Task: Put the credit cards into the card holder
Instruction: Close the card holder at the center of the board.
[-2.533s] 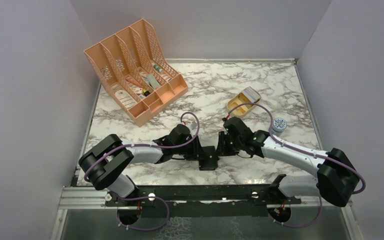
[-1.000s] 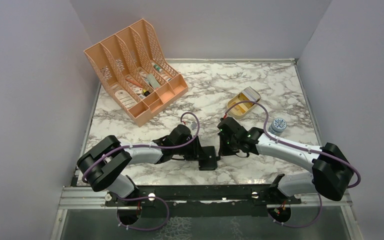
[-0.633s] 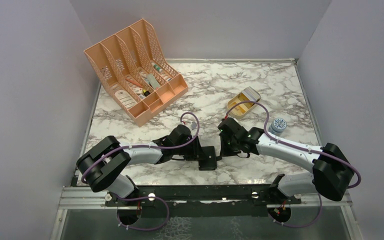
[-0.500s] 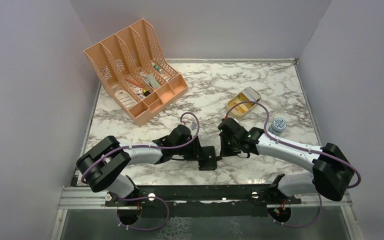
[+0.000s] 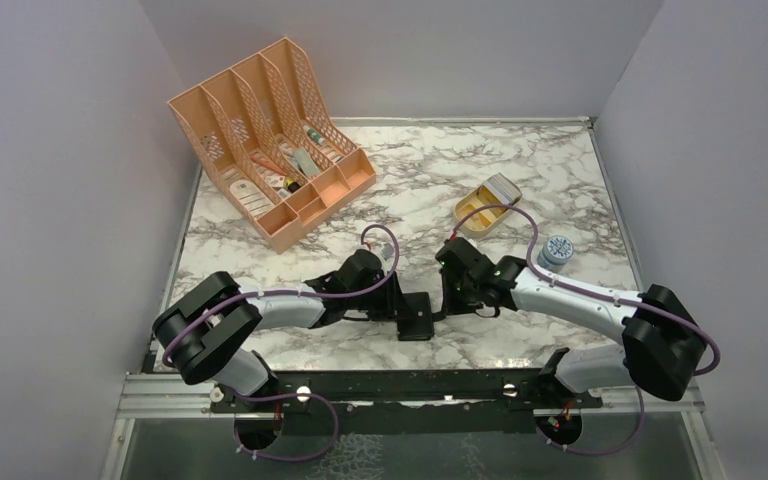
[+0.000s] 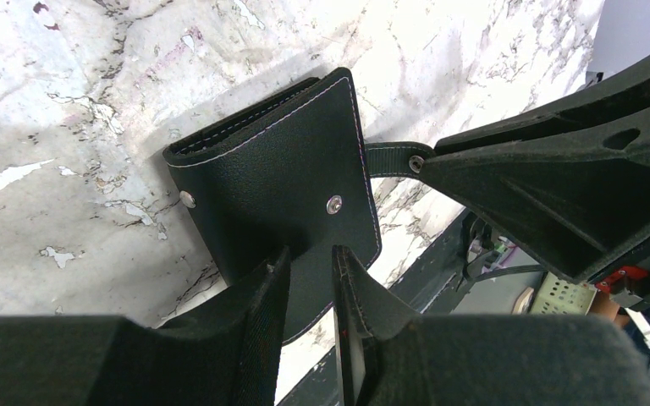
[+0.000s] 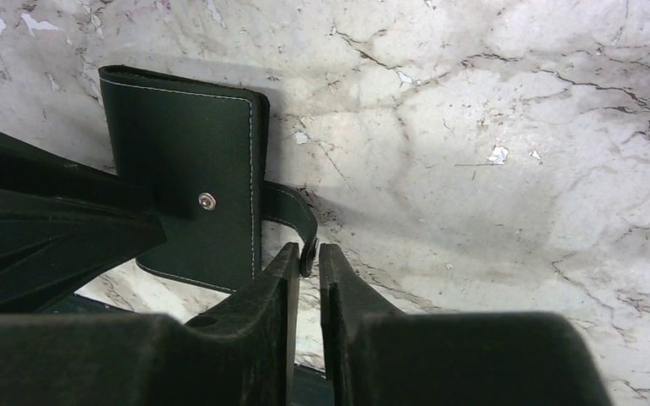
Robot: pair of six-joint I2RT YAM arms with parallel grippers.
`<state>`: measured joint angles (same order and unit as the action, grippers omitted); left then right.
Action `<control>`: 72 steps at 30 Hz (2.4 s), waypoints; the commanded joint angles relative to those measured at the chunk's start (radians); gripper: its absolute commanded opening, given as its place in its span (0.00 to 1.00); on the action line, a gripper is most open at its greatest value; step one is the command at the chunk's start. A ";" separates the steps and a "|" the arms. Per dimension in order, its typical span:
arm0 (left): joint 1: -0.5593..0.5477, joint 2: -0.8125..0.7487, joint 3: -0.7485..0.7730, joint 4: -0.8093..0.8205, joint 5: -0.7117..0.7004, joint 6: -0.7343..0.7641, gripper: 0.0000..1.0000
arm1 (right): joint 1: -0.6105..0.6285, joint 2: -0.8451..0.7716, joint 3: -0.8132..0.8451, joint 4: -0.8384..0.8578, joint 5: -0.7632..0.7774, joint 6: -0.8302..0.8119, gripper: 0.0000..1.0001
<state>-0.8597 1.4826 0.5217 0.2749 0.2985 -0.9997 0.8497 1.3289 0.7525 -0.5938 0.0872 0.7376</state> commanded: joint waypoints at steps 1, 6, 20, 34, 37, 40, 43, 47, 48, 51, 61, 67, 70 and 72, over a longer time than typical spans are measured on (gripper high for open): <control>-0.003 -0.019 -0.008 -0.022 -0.033 0.018 0.28 | 0.006 -0.004 0.000 -0.014 0.045 0.016 0.12; -0.004 -0.019 -0.009 -0.022 -0.035 0.018 0.28 | 0.006 -0.037 -0.008 0.009 0.023 0.011 0.01; -0.003 -0.018 -0.013 -0.027 -0.041 0.029 0.28 | 0.006 -0.011 -0.028 0.178 -0.154 -0.022 0.01; -0.003 -0.006 -0.010 -0.010 -0.026 0.024 0.28 | 0.006 0.063 -0.018 0.222 -0.184 -0.024 0.01; -0.003 -0.009 -0.012 -0.011 -0.024 0.024 0.29 | 0.008 0.070 -0.018 0.229 -0.185 -0.024 0.01; -0.003 -0.017 -0.015 -0.011 -0.025 0.020 0.30 | 0.008 0.080 -0.015 0.231 -0.185 -0.023 0.01; -0.004 -0.024 -0.018 -0.010 -0.025 0.012 0.33 | 0.009 0.083 -0.014 0.233 -0.183 -0.020 0.01; -0.003 -0.082 -0.030 -0.021 -0.043 -0.013 0.36 | 0.011 0.087 -0.012 0.216 -0.167 -0.019 0.01; -0.004 -0.098 -0.025 -0.041 -0.056 -0.012 0.37 | 0.011 0.085 -0.013 0.211 -0.162 -0.018 0.01; -0.002 -0.120 0.008 -0.141 -0.098 0.007 0.37 | 0.011 0.078 -0.013 0.197 -0.149 -0.018 0.01; 0.007 -0.037 0.025 -0.158 -0.105 0.032 0.36 | 0.015 0.069 0.014 0.178 -0.155 -0.026 0.01; 0.007 -0.010 0.023 -0.123 -0.085 0.036 0.37 | 0.020 0.081 0.024 0.180 -0.156 -0.023 0.01; 0.006 -0.013 0.019 -0.119 -0.083 0.037 0.36 | 0.021 0.085 0.030 0.181 -0.155 -0.023 0.01; 0.006 -0.017 0.016 -0.118 -0.082 0.038 0.36 | 0.022 0.091 0.035 0.181 -0.152 -0.024 0.01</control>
<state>-0.8547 1.4590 0.5312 0.1490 0.2173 -0.9836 0.8631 1.4014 0.7513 -0.4076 -0.0837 0.7273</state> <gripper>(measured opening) 0.365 0.017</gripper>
